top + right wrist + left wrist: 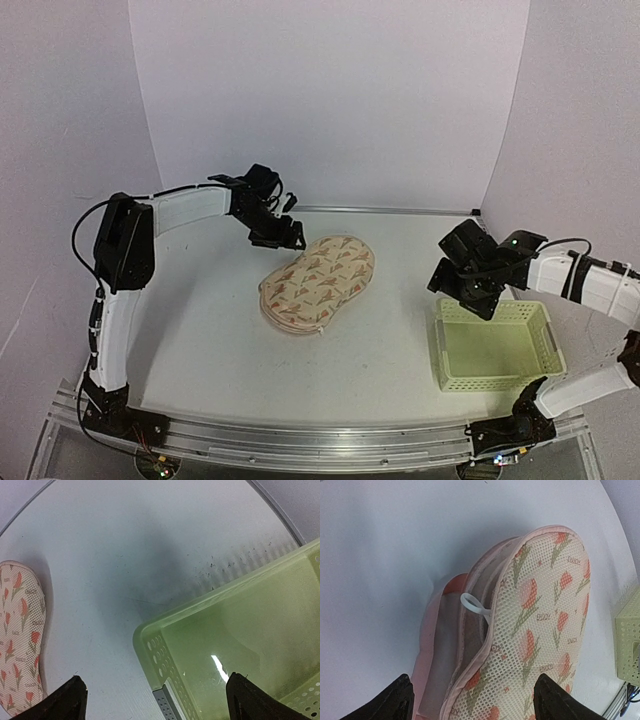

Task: Unzip the laundry bag and remove the bra
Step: Open the lid of the laundry bag.

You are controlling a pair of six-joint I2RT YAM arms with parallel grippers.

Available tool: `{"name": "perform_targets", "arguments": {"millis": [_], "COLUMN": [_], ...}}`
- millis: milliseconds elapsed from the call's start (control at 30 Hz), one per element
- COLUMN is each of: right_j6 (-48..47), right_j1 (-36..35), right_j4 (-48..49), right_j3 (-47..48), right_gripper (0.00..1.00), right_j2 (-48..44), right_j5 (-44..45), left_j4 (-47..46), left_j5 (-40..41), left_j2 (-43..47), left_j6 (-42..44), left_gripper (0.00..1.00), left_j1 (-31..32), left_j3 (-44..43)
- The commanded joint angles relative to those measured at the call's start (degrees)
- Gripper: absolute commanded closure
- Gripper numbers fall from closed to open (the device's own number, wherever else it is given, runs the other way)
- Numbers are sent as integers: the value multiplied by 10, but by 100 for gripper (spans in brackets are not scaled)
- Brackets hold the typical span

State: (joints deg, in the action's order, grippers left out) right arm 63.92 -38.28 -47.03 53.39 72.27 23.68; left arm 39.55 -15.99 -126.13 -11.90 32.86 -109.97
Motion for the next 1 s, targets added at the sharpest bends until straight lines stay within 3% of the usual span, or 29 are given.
{"name": "perform_targets", "arguments": {"millis": [0, 267, 433, 600, 733, 967], "right_j6": [36, 30, 25, 23, 19, 6], "right_j1": [3, 4, 5, 5, 5, 5], "right_j4": [-9, -9, -9, -9, -8, -9], "right_j3": [3, 12, 18, 21, 22, 32], "right_gripper": [2, 2, 2, 2, 2, 2], "right_j2": [20, 46, 53, 55, 56, 72], "right_j5": [-7, -15, -15, -16, -16, -18], "left_j4": [-1, -1, -2, -1, -1, -1], "left_j5": [-54, -82, -87, -89, -81, -42], "left_j2": [-26, -75, -95, -110, -107, -52], "left_j6": [19, 20, 19, 16, 17, 21], "left_gripper": [20, 43, 68, 82, 100, 100], "left_j1": [4, 4, 3, 2, 0, -3], "left_j3": [-47, -79, -94, -100, -92, -29]}}
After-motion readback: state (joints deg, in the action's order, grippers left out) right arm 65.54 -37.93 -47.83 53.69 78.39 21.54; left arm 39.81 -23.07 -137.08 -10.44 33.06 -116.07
